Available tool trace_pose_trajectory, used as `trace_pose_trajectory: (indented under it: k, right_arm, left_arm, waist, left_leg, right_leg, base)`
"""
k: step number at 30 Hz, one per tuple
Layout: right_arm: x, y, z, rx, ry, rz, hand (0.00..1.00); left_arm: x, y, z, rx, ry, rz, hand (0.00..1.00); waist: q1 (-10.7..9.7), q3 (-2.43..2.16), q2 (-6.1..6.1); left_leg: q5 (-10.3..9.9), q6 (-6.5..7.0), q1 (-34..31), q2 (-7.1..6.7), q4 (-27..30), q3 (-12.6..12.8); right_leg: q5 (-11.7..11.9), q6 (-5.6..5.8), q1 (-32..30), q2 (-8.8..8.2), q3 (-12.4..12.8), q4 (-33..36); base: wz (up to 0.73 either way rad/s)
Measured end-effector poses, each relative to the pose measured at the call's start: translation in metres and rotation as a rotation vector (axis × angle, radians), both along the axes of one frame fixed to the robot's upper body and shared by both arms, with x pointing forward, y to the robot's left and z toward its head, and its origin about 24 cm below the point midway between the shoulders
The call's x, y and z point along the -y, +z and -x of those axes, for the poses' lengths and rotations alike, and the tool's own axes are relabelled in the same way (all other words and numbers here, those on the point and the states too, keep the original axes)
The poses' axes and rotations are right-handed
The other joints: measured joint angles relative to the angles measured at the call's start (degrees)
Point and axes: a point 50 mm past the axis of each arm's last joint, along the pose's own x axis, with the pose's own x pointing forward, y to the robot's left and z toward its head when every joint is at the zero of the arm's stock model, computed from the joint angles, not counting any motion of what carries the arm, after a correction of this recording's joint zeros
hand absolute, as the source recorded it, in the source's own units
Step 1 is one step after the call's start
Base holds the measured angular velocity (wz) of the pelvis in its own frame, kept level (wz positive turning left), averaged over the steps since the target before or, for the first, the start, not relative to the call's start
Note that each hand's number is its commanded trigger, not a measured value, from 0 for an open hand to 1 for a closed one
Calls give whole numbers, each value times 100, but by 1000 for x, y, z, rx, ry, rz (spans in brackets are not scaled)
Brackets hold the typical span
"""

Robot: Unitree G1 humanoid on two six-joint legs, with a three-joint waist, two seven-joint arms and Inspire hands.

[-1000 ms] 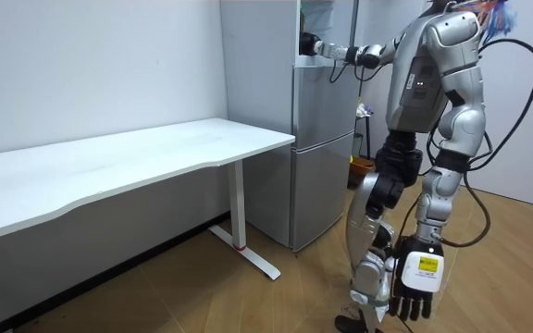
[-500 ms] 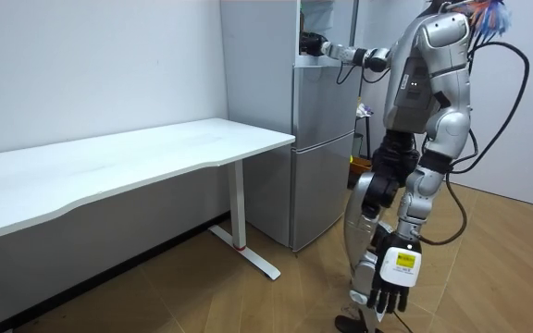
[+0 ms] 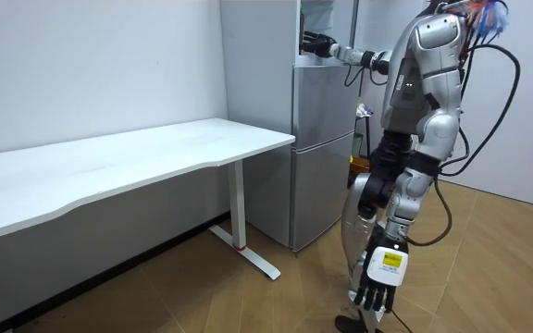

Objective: Put the bottle in the upper fridge

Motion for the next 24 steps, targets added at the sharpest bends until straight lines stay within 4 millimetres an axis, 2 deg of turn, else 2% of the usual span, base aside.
trace_pose_trajectory:
  k: [5, 9, 12, 15, 18, 20, 24]
  right_arm:
    - [-12, 4, 6, 64, -4, -12, 0]
    - [-22, 4, 16, 89, 7, 7, 0]
    - [-39, -1, 22, 113, 26, 5, 0]
    - [-47, 0, 31, 134, 36, 7, 0]
    - [-58, -2, 35, 171, 64, -47, 0]
    - [-63, -9, 41, 194, 80, -133, 0]
    - [-76, -17, 50, 235, 124, -192, 0]
  left_arm:
    - [2, -1, 1, -5, -20, 4, 0]
    - [3, -1, -2, 3, -24, 1, 0]
    - [6, -2, -2, 7, -21, -4, 0]
    - [10, -4, -3, 16, -28, -3, 0]
    - [13, -5, 4, -13, -25, 8, 0]
    - [17, -7, 5, -26, -44, 22, 0]
    - [25, -9, 2, -19, -83, 41, 0]
  waist:
    - [-69, -32, 133]
    - [-104, -46, 152]
    - [-100, -20, 208]
    - [-124, 0, 243]
    - [-235, 24, 270]
    - [-313, 28, 277]
    - [-428, 20, 302]
  left_leg:
    - [2, -1, 41, 20, -60, 88]
    - [7, -10, 62, 33, -127, 125]
    - [10, -19, 157, 58, -196, 251]
    - [9, -17, 160, 53, -206, 284]
    - [8, -16, 170, 58, -214, 350]
    - [6, -13, 184, 55, -213, 360]
    - [6, -13, 157, 55, -201, 377]
  right_leg:
    - [9, -2, -30, 38, 46, 23]
    - [10, -5, -38, 32, 79, 27]
    - [15, -12, -48, 57, 218, 52]
    - [17, -15, -79, 90, 296, 71]
    - [16, -14, -125, 90, 363, 110]
    - [16, -14, -125, 86, 375, 112]
    - [16, -14, -143, 72, 416, 107]
  base:
    - [-10]
    - [-5]
    - [-21]
    - [-13]
    - [-11]
    - [-5]
    - [-2]
